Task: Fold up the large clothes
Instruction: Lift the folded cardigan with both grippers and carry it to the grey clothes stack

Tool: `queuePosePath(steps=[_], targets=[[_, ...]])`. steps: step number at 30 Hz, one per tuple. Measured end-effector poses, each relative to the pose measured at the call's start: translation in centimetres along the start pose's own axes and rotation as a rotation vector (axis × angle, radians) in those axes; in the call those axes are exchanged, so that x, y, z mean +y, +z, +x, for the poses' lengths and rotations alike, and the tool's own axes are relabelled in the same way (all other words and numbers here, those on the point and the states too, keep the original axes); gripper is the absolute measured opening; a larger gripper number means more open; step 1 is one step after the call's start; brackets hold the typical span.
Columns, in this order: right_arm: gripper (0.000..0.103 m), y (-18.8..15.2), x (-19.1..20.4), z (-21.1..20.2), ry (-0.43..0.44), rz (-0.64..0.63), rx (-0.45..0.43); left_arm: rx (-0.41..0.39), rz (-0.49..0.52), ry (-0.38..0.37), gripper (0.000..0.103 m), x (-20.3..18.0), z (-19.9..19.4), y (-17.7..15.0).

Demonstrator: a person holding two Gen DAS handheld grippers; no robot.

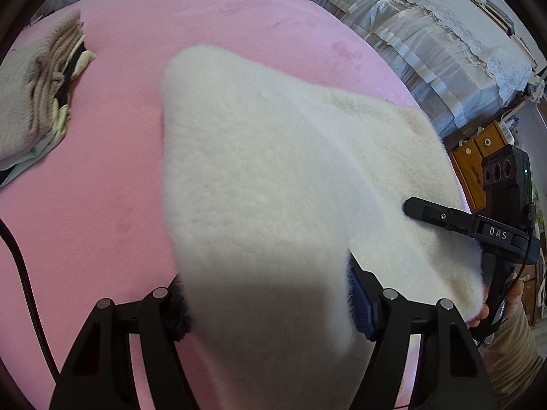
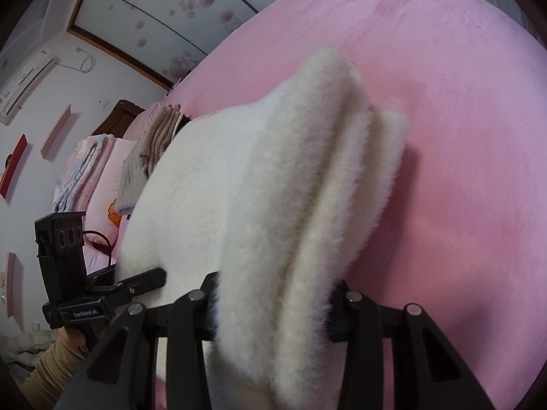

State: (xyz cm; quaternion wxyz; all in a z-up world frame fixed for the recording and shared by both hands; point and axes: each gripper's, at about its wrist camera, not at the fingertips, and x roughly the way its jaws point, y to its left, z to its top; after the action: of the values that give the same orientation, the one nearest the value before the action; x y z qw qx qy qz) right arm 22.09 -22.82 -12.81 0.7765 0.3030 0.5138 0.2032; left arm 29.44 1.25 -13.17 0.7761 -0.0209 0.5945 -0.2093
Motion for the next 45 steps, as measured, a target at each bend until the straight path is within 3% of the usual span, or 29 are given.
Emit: queuePosePath(steps=[5, 8, 16, 21, 28, 33, 38, 42, 45], targets=[[0.04, -3.2, 4.6, -0.1, 0.032, -0.006, 0.026, 0.019, -0.024, 0.008, 0.07, 2.0, -4.4, -2.8], [0.04, -4.2, 8.1, 0.7, 0.053, -0.029, 0.044, 0.009, -0.047, 0.019, 0.07, 5.0, -8.3, -5.2], [0.04, -3.5, 18.2, 4.1, 0.15, -0.109, 0.073, -0.076, -0.122, 0.075, 0.07, 14.3, -18.7, -8.4], [0.04, -0.2, 25.4, 6.9, 0.219, -0.17, 0.057, -0.152, -0.127, 0.139, 0.07, 19.1, -25.1, -6.6], [0.04, 8.2, 33.1, 11.4, 0.279, -0.21, -0.03, -0.267, -0.094, 0.194, 0.07, 27.0, -30.5, 2.1], [0.04, 15.6, 36.4, 16.6, 0.293, -0.228, -0.091, -0.324, -0.068, 0.226, 0.071, 33.3, -30.8, 10.1], [0.04, 20.8, 36.9, 23.9, 0.271, -0.231, -0.114, -0.345, -0.085, 0.263, 0.071, 39.1, -26.6, 16.5], [0.04, 22.0, 34.5, 30.3, 0.202, -0.174, -0.058, -0.264, -0.159, 0.28, 0.073, 43.0, -20.1, 19.3], [0.042, 21.2, 31.3, 34.4, 0.13, -0.127, -0.014, -0.258, -0.132, 0.324, 0.082, 44.3, -16.6, 19.2]])
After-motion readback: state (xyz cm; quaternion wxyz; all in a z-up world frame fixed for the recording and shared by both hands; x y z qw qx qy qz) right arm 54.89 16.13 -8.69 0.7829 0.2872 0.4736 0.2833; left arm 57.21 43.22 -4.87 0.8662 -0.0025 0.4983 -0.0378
